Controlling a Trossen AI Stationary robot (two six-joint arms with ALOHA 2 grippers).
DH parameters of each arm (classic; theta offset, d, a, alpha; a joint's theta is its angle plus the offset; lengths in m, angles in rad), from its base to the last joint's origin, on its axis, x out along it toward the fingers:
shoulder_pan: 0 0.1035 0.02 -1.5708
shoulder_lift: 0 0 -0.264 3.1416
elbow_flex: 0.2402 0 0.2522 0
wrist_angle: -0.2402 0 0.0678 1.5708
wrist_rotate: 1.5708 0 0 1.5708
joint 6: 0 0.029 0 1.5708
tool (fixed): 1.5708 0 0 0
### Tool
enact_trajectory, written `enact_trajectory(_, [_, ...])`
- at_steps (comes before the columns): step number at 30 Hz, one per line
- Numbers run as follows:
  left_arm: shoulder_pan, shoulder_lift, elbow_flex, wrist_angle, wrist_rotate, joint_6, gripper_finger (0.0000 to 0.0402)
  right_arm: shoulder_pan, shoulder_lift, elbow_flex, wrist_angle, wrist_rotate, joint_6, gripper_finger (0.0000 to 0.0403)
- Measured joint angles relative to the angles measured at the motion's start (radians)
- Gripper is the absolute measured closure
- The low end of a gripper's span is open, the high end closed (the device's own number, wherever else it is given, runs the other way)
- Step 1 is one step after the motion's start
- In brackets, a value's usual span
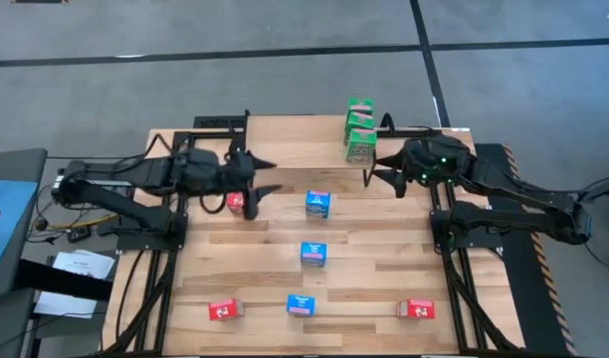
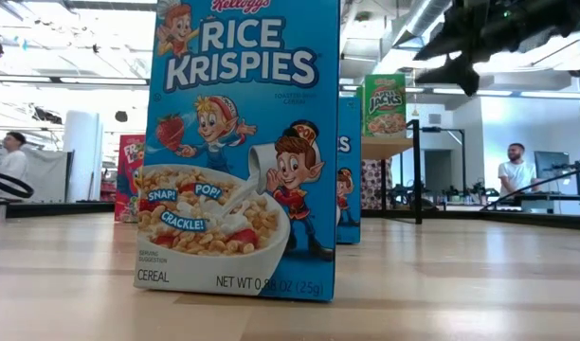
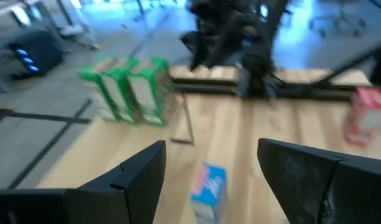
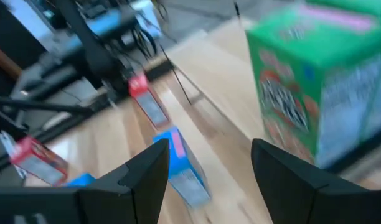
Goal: Stack cereal on shelf
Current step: Adjust the green cereal boxes on the shelf
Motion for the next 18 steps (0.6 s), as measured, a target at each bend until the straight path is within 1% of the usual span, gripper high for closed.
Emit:
enact_trajectory(6, [0.113, 0.039, -0.002, 0.063, 0.012, 0.063, 0.0159, 0.013, -0.006, 0.000, 0.190, 0.012, -0.021, 0.0152])
enact_trajectory(8, [0.156, 0.064, 0.002, 0.135, 0.009, 0.080, 0.0159, 0.012, -0.006, 0.000, 0.247, 0.046, -0.051, 0.0152])
enact_trajectory(10, [0.205, 0.079, -0.002, 0.142, 0.012, 0.094, 0.0159, 0.006, -0.005, 0.000, 0.294, 0.083, -0.082, 0.0152])
enact_trajectory(11, [0.227, 0.095, 0.000, 0.187, 0.024, 0.102, 0.0159, 0.004, -0.005, 0.000, 0.310, 0.104, -0.093, 0.0152])
enact_trajectory(12, [0.254, 0.109, 0.003, 0.219, 0.048, 0.108, 0.0159, -0.003, -0.005, 0.000, 0.321, 0.124, -0.104, 0.0152])
enact_trajectory(14, [0.309, 0.140, -0.002, 0.232, 0.094, 0.122, 0.0159, -0.015, -0.006, 0.000, 0.346, 0.162, -0.123, 0.0152])
enact_trajectory(15, [0.332, 0.164, -0.001, 0.277, 0.128, 0.129, 0.0159, -0.022, -0.005, 0.000, 0.356, 0.172, -0.125, 0.0152])
enact_trajectory(18, [0.406, 0.219, -0.002, 0.327, 0.225, 0.141, 0.0159, -0.046, -0.006, 0.000, 0.362, 0.209, -0.126, 0.0152])
